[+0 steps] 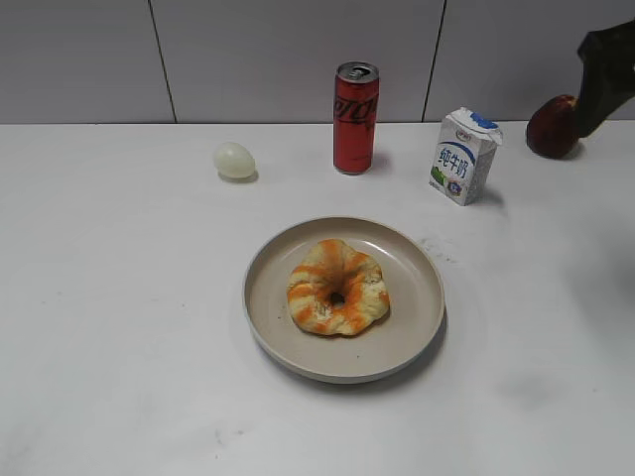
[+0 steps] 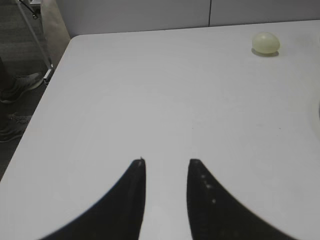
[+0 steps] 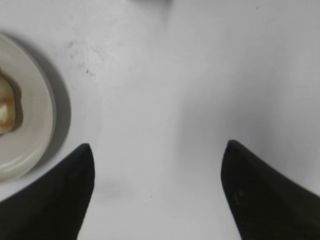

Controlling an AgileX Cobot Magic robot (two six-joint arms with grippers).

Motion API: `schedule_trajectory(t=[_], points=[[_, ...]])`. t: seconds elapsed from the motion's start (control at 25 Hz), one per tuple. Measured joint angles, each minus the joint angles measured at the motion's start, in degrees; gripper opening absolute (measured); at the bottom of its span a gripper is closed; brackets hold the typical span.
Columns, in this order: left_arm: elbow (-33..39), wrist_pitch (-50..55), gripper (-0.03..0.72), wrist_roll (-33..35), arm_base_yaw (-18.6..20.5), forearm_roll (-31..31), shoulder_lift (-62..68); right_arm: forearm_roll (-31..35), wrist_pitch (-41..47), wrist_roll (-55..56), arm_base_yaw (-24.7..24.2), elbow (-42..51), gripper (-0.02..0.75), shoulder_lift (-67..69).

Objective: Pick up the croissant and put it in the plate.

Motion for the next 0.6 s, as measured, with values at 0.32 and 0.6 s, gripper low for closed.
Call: schedule_trajectory(t=[0.32, 0.6], points=[[0.00, 0.00, 0.228, 0.00, 0.00, 0.00, 0.00, 0.00, -4.02, -0.08, 0.00, 24.32, 0.593, -22.03], [0.00, 0.00, 0.228, 0.00, 0.00, 0.00, 0.00, 0.00, -9.48, -0.08, 0.00, 43.05, 0.593, -41.26]])
